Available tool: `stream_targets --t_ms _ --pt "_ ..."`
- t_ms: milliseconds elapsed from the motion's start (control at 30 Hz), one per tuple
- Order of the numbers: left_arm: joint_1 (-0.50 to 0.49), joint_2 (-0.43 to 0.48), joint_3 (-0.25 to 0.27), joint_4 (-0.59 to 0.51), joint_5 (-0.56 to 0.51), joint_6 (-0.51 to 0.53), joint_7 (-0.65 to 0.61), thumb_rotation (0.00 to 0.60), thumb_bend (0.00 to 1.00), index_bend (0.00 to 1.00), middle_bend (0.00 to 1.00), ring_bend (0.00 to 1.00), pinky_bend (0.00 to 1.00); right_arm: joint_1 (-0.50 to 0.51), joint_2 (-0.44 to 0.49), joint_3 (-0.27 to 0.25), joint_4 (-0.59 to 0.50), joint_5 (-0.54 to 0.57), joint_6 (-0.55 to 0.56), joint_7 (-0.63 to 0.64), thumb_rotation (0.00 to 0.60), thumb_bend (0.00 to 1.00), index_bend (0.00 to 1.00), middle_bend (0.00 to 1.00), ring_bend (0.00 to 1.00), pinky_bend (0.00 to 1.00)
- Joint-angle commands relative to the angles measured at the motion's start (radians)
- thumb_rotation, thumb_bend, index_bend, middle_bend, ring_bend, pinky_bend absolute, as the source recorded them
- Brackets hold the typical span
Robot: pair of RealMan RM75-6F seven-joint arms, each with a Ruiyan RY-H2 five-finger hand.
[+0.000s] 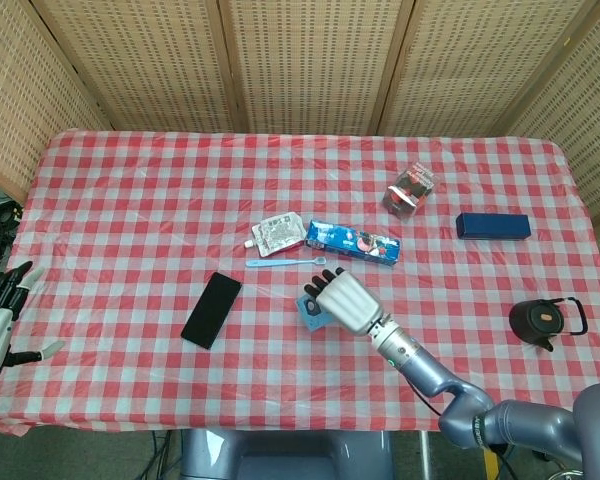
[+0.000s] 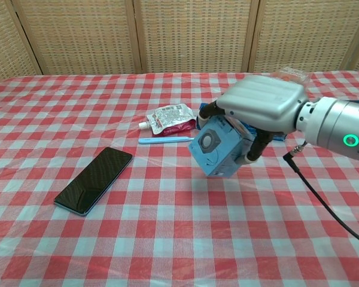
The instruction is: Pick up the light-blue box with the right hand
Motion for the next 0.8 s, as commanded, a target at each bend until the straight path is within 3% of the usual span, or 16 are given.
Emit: stream_targets --t_ms 33,167,400,467,533,600,800 --pt "0.001 -0.002 -0.001 -0.002 -0.002 0.004 0.004 0.600 0.00 0.00 0.00 0.00 0.00 -0.048 0.008 0.031 -0.064 0.084 -0.010 0.263 0.600 0.52 0.46 0.55 0.51 0.63" --pt "0.002 0.000 0.000 -0.003 0.002 0.006 0.003 0.600 0.00 0.00 0.00 0.00 0.00 -0.086 -0.015 0.008 -0.038 0.153 -0.051 0.380 0.600 0.54 0.47 0.55 0.51 0.63" --pt "0.002 -0.001 0.001 -0.003 0.001 0.005 0.004 0.600 0.00 0.00 0.00 0.00 0.00 -0.113 -0.050 0.005 0.016 0.182 -0.066 0.452 0.600 0.53 0.45 0.53 0.51 0.61" --pt "0.001 -0.001 0.001 -0.003 0.001 0.004 0.006 0.600 0.00 0.00 0.00 0.00 0.00 -0.115 -0.044 -0.002 0.023 0.187 -0.088 0.464 0.600 0.45 0.36 0.45 0.43 0.50" --pt "0.001 -0.001 0.001 -0.003 0.000 0.004 0.008 0.600 0.00 0.00 0.00 0.00 0.00 -0.113 -0.022 -0.007 0.012 0.180 -0.109 0.478 0.600 0.24 0.12 0.19 0.18 0.18" --pt "0.001 -0.001 0.001 -0.003 -0.001 0.003 0.008 0.600 0.00 0.00 0.00 0.00 0.00 -0.118 -0.007 -0.008 0.006 0.167 -0.097 0.473 0.600 0.12 0.01 0.03 0.03 0.01" --pt "0.001 0.001 0.002 -0.005 0.004 0.005 0.005 0.600 0.00 0.00 0.00 0.00 0.00 -0.154 0.095 -0.019 -0.085 0.147 -0.042 0.408 0.600 0.08 0.00 0.00 0.00 0.00"
